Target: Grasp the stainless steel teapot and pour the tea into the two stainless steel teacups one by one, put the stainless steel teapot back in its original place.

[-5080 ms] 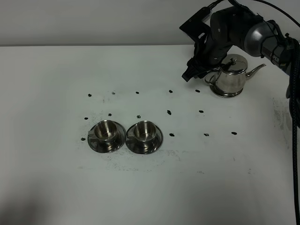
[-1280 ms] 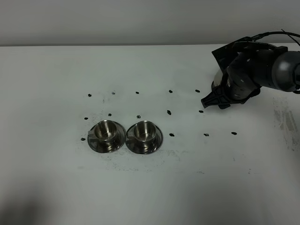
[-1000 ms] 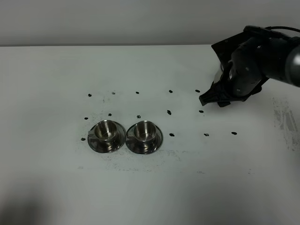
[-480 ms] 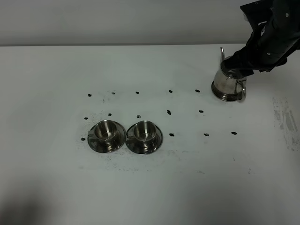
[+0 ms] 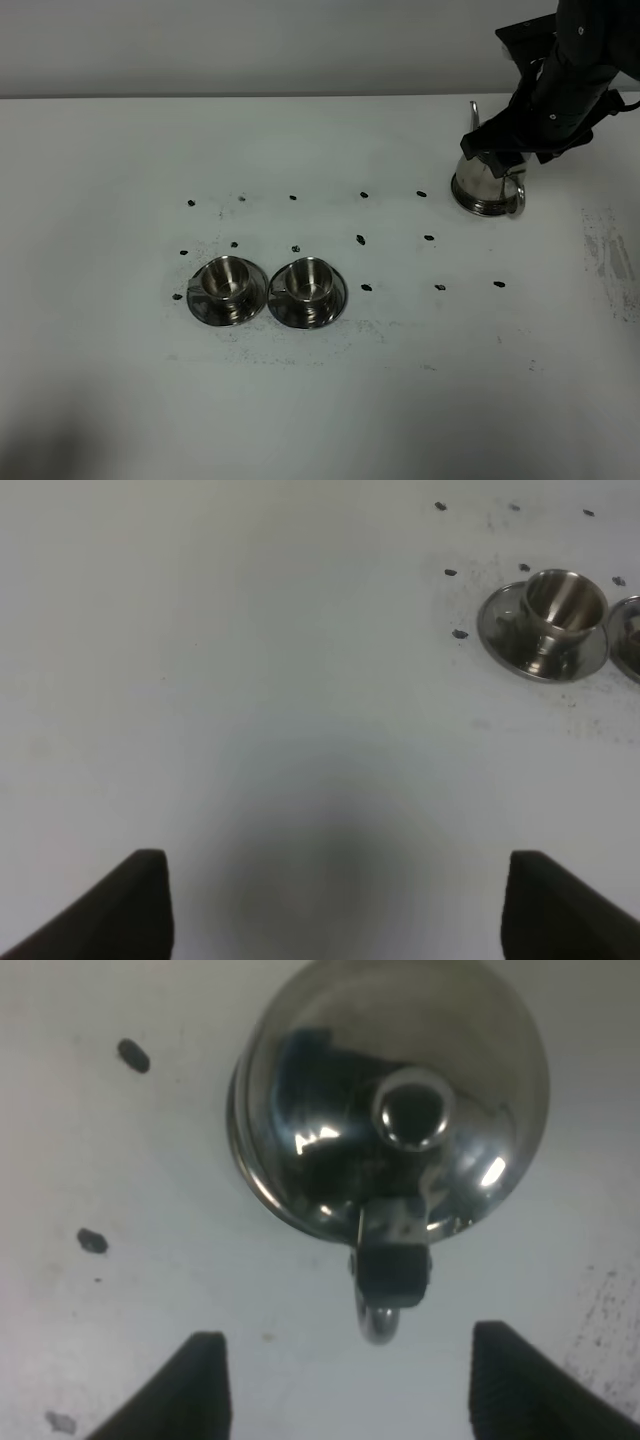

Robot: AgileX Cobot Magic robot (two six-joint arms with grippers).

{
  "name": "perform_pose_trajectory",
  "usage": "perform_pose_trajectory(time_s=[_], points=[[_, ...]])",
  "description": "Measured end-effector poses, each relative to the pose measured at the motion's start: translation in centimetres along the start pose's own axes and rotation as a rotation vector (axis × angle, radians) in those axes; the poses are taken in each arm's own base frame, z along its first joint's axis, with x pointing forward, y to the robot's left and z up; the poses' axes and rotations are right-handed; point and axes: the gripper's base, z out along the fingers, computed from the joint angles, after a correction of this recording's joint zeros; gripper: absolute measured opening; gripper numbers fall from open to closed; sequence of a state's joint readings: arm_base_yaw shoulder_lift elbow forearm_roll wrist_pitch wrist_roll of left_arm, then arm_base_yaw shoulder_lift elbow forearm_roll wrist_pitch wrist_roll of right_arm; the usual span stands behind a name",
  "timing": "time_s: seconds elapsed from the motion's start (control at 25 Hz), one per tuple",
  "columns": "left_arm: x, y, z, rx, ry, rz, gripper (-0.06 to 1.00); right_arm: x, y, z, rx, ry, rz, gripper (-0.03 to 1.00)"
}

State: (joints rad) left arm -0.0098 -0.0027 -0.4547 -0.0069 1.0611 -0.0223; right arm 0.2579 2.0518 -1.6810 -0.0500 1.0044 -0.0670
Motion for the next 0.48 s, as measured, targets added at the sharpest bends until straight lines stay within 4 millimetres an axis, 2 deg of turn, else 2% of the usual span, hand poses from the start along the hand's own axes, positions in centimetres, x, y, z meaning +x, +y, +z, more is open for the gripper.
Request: perform_pose_trajectory(time_s=[0.48], points=[[0.00,0.00,0.00,0.000,0.000,0.000,0.65,0.14,-0.88,0.93,0.004,0.020,0.003,0.54]])
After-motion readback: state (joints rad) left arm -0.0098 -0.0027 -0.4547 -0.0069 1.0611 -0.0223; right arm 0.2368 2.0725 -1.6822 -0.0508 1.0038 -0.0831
